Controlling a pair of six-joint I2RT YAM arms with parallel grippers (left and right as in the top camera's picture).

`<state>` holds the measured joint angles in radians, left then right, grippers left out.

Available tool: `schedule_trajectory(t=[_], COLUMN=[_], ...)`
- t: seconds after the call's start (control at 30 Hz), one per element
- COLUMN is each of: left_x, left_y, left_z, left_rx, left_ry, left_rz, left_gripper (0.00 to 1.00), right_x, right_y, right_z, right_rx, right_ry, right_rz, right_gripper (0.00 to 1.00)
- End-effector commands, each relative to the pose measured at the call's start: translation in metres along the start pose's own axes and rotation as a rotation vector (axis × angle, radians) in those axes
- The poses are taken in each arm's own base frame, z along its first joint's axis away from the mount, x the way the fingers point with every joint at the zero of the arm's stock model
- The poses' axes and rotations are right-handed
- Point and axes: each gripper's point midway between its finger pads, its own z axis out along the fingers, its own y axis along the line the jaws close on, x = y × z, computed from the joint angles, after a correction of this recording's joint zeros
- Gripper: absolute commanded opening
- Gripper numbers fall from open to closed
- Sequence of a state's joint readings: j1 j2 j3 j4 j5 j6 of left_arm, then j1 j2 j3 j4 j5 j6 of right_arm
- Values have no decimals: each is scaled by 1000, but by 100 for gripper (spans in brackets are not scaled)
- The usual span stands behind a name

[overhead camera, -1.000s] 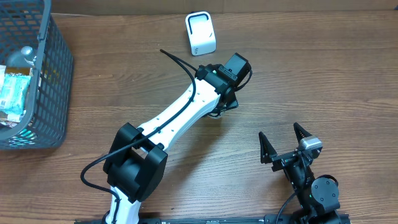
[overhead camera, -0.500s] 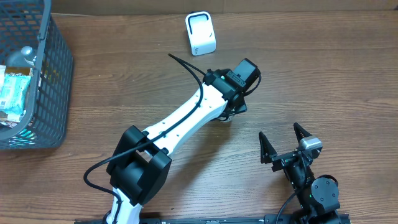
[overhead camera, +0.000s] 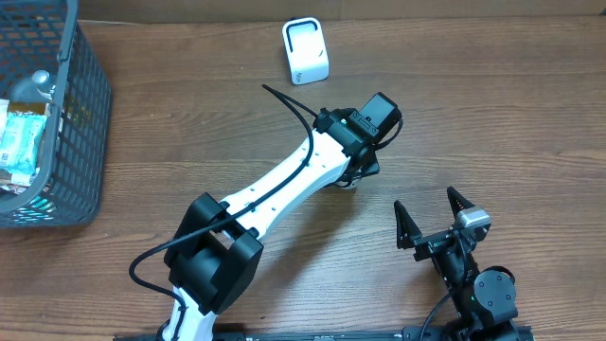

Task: Scan the item barcode
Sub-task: 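Move the bottle right and lower it toward the table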

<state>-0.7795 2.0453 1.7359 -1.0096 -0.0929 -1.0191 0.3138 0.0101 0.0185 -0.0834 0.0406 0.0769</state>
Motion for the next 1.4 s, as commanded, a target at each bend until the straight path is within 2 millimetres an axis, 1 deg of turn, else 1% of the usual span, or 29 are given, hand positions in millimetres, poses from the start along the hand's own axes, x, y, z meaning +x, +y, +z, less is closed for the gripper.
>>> schedule_trajectory(t=[0.0, 0.37, 0.6, 0.9, 1.13, 1.37], left_x=[5, 16, 12, 13, 20, 13], left_y=[-3, -11, -18, -16, -8, -2], left_z=[-2, -3, -3, -2, 14, 16], left_rx=[9, 18, 47, 37, 23, -4], left_ry=[7, 12, -3, -1, 6, -37], left_rz=[-8, 19, 16, 18, 20, 21], left_gripper=[65, 65, 64, 65, 66, 66], right_x=[3, 3, 3, 3, 3, 3], right_y=[-2, -2, -2, -2, -2, -2], right_z=[0, 0, 0, 0, 0, 0], right_rx=[5, 5, 5, 5, 5, 5], right_ry=[0, 0, 0, 0, 0, 0], right_rz=[-6, -6, -7, -6, -6, -6], right_gripper=[100, 100, 100, 100, 100, 100])
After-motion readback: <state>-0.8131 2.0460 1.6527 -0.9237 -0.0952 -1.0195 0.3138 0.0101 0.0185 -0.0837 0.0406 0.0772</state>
